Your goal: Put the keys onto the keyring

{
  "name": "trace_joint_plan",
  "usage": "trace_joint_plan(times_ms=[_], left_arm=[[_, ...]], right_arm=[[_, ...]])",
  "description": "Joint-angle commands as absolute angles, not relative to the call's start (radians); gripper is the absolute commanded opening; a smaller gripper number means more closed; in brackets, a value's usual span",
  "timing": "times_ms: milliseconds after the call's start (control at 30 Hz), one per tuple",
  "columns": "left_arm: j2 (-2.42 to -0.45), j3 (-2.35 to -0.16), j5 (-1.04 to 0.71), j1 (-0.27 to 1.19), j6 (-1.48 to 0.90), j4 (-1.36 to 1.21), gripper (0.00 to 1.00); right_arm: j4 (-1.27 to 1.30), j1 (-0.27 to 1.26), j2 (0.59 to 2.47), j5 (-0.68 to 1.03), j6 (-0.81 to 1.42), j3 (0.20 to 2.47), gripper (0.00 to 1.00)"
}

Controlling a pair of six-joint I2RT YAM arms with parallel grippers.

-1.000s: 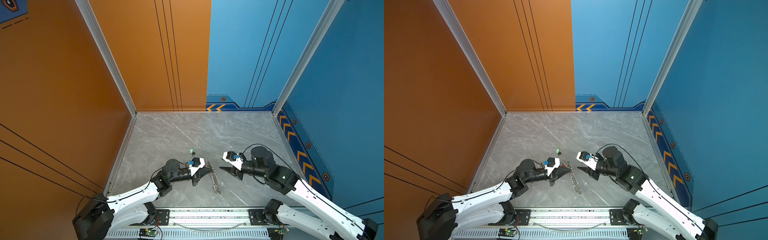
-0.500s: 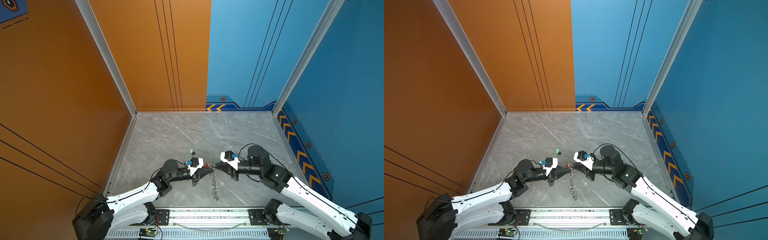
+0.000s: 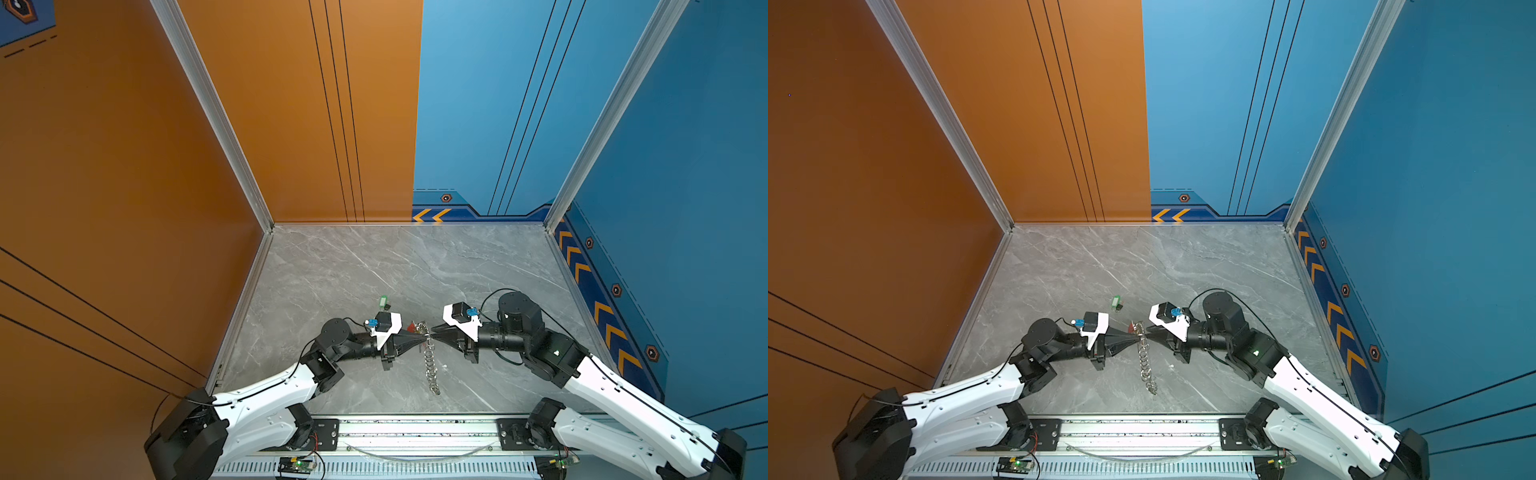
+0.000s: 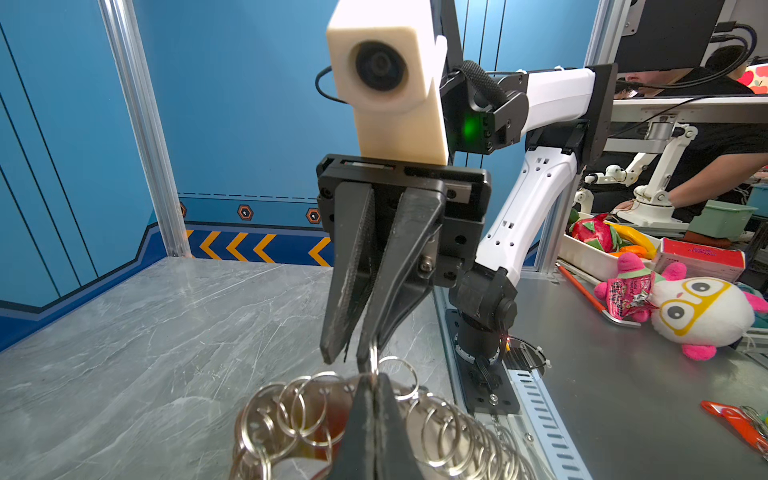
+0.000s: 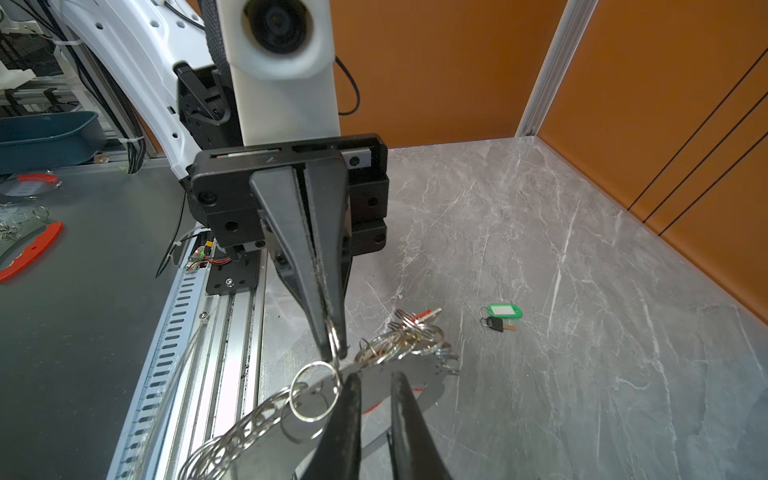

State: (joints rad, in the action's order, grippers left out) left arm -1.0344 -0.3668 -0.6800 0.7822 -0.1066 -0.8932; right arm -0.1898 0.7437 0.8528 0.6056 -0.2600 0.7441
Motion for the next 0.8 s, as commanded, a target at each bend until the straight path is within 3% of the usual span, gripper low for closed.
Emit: trace_joint_plan(times_ms=[0, 767], left_arm=[[-1.03, -0.36, -0.682, 0.764, -0.132, -0.983, 0.0], [-1.074, -0.379, -0.758, 0.768, -0.152, -1.014, 0.0]], right_arm=[[-0.191, 0.743, 0.812, 0.617, -0.24, 0.729, 0.18], [-0.198, 0.752, 0.855, 0.678, -0.242, 0.773, 0.16]])
